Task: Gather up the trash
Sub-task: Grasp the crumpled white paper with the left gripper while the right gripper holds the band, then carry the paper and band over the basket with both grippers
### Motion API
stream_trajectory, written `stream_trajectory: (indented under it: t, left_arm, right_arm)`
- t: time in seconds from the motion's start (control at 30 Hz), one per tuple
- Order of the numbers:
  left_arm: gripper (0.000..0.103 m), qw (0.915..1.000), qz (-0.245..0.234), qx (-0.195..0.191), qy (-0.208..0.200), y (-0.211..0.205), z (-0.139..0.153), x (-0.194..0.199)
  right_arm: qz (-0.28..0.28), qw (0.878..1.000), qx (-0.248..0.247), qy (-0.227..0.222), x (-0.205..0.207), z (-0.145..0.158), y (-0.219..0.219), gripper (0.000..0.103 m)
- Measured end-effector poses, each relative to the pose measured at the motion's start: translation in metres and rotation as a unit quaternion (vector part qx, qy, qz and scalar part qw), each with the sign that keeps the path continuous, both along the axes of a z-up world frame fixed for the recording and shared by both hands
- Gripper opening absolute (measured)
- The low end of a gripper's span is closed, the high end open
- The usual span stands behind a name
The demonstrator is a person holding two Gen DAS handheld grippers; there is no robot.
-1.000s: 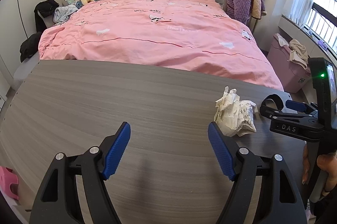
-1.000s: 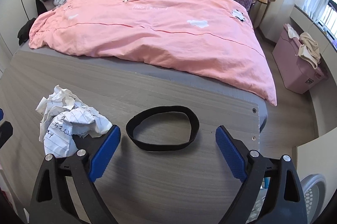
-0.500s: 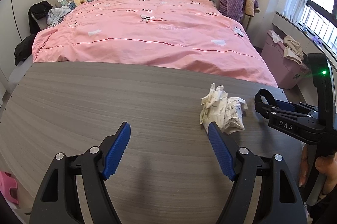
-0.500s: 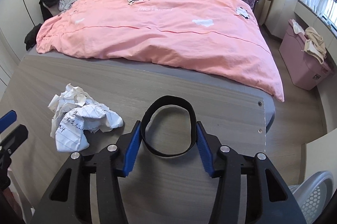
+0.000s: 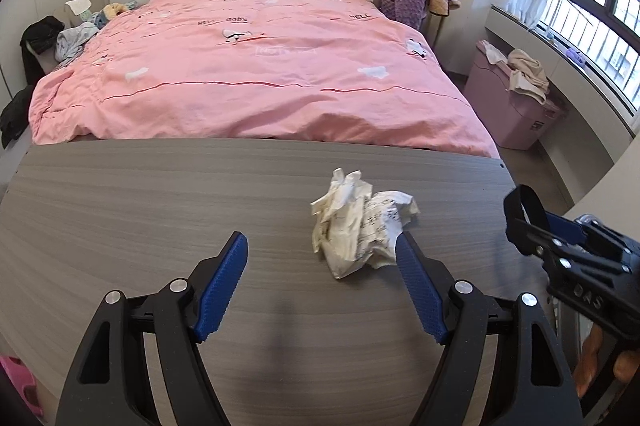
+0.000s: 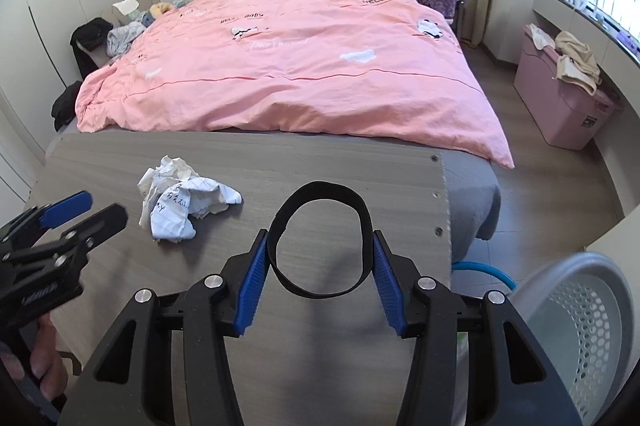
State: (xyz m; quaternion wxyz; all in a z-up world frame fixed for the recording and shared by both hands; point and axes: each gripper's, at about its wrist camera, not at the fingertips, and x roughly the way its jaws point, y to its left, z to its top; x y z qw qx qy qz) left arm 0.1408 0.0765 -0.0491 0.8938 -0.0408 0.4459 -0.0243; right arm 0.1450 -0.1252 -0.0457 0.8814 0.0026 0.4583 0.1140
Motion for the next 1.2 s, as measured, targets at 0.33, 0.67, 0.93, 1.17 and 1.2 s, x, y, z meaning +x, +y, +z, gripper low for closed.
stream_trajectory:
  t: [0.33,0.67,0.93,1.17,1.2]
  left_arm:
    - [0.077,0.999,-0.03,-0.007,0.032,-0.025,-0.011,0.033]
    - [0.077,0.9982,-0.036,0.014,0.047,-0.034,-0.031,0.05]
    - [0.053,0.9973,-0.04,0.001,0.061,-0.03,-0.044,0.056]
    - [0.049,0.9983,-0.035,-0.004,0.046,-0.025,-0.038,0.043]
    - [0.049,0.9985,-0.035,-0.004,0.042,-0.025,-0.035,0.039]
  right_arm:
    - [-0.025,0.999,0.011,-0.016,-0.023,0.012,-0.022,0.049]
    - [-0.023,0.999,0.023,-0.018,-0.025,0.013,-0.023,0.049]
    - [-0.021,0.999,0.026,-0.015,-0.026,0.011,-0.022,0.049]
    - [-0.022,0.999,0.03,-0.015,-0.028,0.011,-0.023,0.049]
    - [-0.022,0.999,0.03,-0.015,-0.03,0.012,-0.022,0.049]
